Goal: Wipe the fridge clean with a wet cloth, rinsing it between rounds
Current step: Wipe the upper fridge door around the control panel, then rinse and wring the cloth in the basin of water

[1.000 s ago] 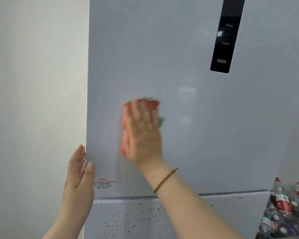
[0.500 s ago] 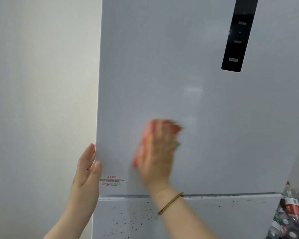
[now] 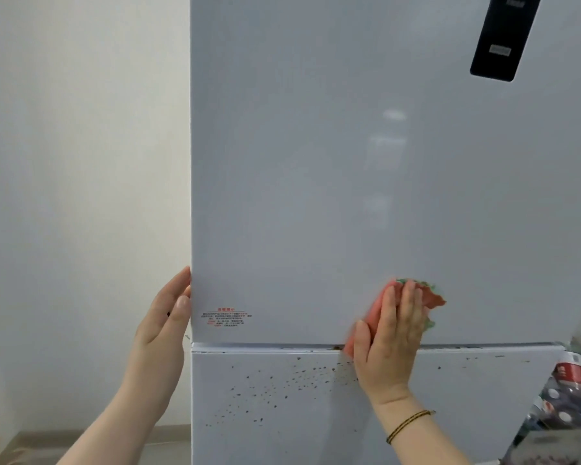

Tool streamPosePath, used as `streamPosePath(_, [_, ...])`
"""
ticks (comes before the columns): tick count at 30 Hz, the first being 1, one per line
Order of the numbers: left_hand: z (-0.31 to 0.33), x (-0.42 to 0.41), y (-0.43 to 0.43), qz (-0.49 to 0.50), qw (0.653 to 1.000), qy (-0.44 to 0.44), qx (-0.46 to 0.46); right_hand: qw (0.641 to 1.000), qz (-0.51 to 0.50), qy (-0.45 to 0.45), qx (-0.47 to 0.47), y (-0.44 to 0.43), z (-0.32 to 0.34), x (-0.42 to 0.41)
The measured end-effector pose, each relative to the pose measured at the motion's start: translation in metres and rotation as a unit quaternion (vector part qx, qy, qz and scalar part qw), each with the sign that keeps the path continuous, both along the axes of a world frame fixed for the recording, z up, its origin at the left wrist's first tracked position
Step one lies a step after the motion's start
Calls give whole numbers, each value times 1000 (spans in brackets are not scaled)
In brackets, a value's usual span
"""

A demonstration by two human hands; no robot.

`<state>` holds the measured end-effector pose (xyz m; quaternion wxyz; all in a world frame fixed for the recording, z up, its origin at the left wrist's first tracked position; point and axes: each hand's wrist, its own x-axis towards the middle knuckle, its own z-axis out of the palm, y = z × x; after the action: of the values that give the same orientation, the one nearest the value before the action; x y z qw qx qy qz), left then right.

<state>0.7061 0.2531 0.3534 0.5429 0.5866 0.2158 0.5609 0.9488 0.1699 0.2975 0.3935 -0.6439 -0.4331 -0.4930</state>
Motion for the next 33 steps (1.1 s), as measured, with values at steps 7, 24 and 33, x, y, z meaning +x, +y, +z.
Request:
streamPosePath(7, [-5,-7,5,-33,999,-2,-3,993,68,-92,-25,53,4,-81])
streamPosePath(24, [-28,-96,-3,-62,976,-35,-207,778,604,82,-152,77,-4,-229])
streamPosePath(33, [-53,-145,-40,135,954,-112,-242,572,702,256,-339,56,-32,-265])
